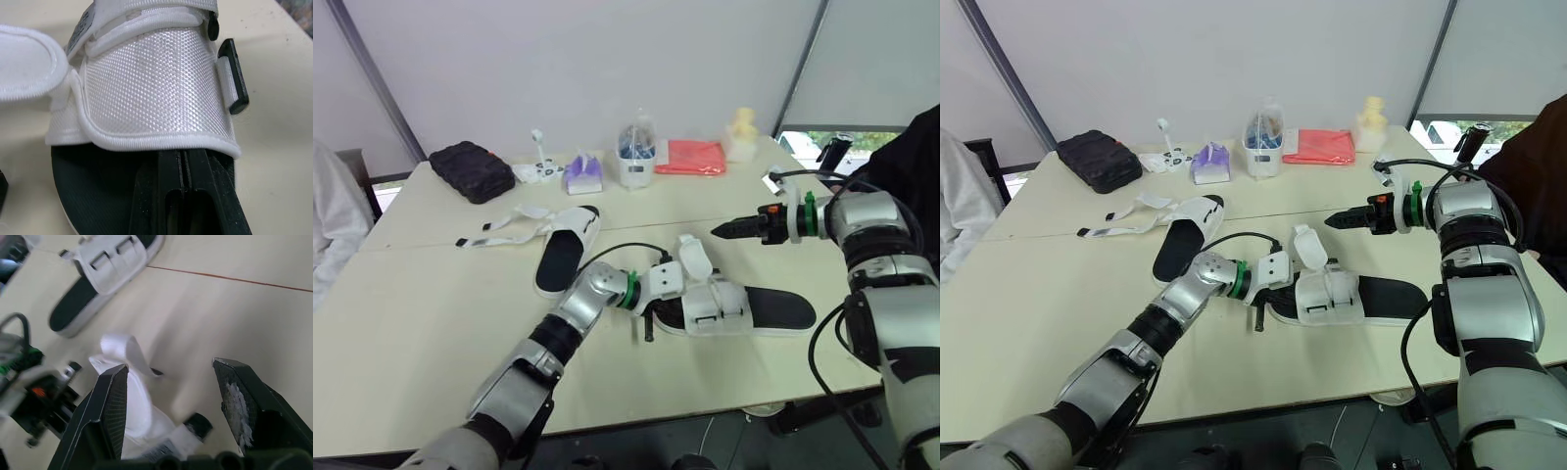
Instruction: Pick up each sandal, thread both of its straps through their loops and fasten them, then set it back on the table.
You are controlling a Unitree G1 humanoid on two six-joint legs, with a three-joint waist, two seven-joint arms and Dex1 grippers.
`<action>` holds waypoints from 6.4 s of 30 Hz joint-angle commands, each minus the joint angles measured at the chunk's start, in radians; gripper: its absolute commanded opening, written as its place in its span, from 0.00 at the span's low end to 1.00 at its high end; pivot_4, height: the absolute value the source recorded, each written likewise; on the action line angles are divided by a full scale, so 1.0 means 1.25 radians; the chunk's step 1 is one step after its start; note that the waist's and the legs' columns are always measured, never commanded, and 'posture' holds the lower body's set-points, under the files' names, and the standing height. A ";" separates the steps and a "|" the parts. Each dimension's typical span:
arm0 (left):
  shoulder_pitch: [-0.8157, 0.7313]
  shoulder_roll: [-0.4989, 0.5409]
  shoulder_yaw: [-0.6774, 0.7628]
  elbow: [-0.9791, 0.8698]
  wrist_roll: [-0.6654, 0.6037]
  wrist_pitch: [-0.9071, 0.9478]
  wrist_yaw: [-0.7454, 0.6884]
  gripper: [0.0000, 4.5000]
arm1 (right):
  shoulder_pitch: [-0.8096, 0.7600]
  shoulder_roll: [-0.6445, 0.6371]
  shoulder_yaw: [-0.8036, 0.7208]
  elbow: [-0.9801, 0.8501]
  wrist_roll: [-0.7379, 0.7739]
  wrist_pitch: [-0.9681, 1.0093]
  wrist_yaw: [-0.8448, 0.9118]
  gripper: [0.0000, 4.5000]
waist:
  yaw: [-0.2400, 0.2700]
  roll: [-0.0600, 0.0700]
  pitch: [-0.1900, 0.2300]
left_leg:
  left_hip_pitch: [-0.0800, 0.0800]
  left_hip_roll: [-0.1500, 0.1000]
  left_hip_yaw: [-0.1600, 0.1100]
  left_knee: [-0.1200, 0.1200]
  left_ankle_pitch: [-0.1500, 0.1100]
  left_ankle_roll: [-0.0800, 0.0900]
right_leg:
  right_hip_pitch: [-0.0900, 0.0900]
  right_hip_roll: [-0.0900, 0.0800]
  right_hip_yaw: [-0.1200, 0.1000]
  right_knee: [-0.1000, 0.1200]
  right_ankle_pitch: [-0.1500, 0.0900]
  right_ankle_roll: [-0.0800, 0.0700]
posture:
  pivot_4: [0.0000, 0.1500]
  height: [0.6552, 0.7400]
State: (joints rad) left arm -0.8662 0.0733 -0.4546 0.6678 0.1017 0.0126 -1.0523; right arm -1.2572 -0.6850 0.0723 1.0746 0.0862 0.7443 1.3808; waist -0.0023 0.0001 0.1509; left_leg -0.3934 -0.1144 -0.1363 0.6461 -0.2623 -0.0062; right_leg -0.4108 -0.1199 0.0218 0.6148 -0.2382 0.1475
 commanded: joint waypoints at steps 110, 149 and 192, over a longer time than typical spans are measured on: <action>0.158 -0.020 -0.035 -0.047 0.066 0.004 0.139 0.00 | 0.066 0.103 -0.318 -0.030 0.364 0.433 -0.426 0.65 | 0.011 0.000 -0.001 | 0.001 -0.001 0.000 0.001 -0.001 0.001 | 0.002 -0.001 0.000 0.000 0.000 0.000 | 1.00 1.00; 0.132 -0.065 -0.025 0.018 0.067 -0.032 0.194 0.00 | 0.016 0.086 0.244 -0.283 -0.171 -0.196 -0.081 0.65 | 0.017 0.000 -0.001 | 0.002 -0.002 -0.001 0.004 -0.001 0.001 | 0.002 -0.001 0.000 0.001 0.000 0.000 | 1.00 1.00; 0.101 -0.114 -0.003 0.087 0.068 -0.067 0.205 0.00 | -0.131 0.201 0.295 0.066 -0.427 -0.535 -0.448 0.65 | 0.033 -0.001 -0.002 | 0.003 -0.004 -0.004 0.003 0.003 -0.005 | 0.003 -0.001 0.000 0.002 0.000 0.000 | 1.00 1.00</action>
State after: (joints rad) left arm -0.7645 -0.0593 -0.4153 0.7202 0.1435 -0.0983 -0.8027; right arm -1.3738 -0.4299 0.5144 1.2091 -0.5221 0.0489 0.7768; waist 0.0390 -0.0011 0.1489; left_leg -0.3899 -0.1189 -0.1416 0.6500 -0.2586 -0.0121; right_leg -0.4069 -0.1209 0.0216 0.6176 -0.2380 0.1473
